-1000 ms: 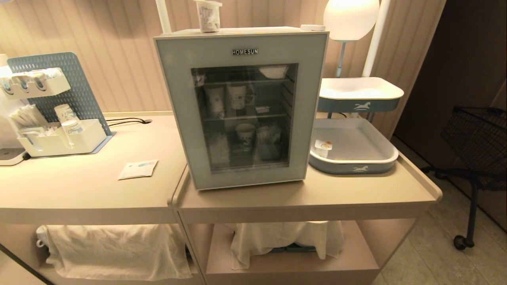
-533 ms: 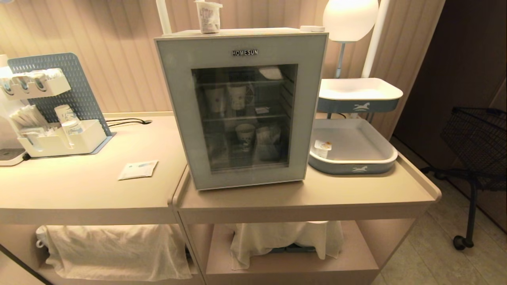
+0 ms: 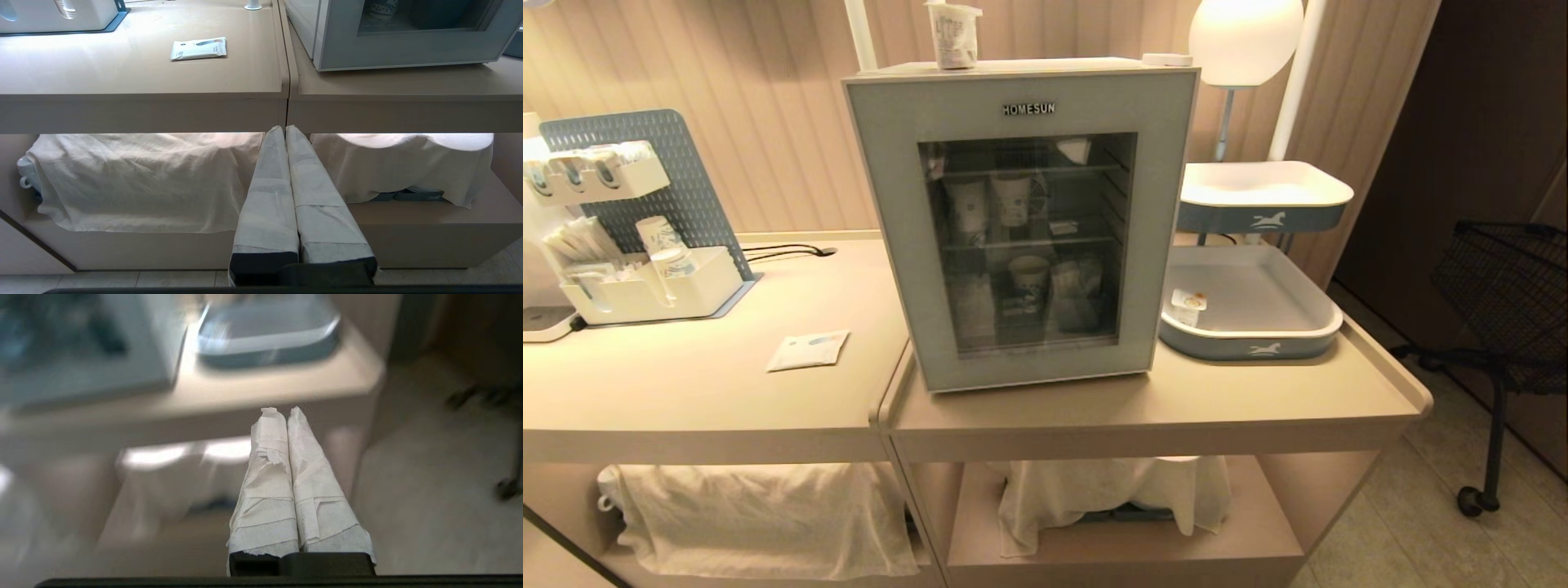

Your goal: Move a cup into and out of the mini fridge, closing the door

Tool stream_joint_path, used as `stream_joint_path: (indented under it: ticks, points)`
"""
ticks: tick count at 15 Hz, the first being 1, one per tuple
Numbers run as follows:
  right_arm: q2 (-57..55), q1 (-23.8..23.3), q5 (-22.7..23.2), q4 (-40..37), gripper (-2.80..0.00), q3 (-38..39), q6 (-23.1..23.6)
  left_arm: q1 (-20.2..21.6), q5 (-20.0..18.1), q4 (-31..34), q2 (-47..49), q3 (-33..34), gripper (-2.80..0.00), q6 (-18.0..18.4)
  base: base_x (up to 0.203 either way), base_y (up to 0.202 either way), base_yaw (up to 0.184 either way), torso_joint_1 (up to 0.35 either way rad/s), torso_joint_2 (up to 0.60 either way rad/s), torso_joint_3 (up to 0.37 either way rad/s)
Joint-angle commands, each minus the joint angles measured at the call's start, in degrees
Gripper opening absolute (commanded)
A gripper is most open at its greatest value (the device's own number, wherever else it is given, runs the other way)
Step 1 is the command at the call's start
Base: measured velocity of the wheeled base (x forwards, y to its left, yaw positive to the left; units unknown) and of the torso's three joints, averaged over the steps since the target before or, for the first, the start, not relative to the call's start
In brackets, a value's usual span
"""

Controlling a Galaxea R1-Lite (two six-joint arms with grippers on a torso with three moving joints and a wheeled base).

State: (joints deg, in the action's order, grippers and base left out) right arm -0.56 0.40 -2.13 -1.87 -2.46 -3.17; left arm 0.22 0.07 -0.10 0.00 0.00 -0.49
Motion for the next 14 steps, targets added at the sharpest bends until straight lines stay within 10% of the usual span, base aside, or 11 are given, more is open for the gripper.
stream_joint_path:
  ticks: [1,5,14]
  points:
    - [0.6,-0.1,1.1,-5.0,-2.80,-0.8,-0.1,0.0,0.0,0.0,0.1,0.0,-2.80,0.0,0.000,0.000,0.000,0.000,0.00,0.000]
    - [0.6,0.0,3.4,-6.2,-2.80,-0.8,9.8,0.0,0.0,0.0,0.1,0.0,-2.80,0.0,0.000,0.000,0.000,0.000,0.00,0.000]
    - [0.6,-0.1,3.1,-7.8,-2.80,-1.3,6.2,0.0,-0.1,0.0,0.1,0.0,-2.80,0.2,0.000,0.000,0.000,0.000,0.00,0.000]
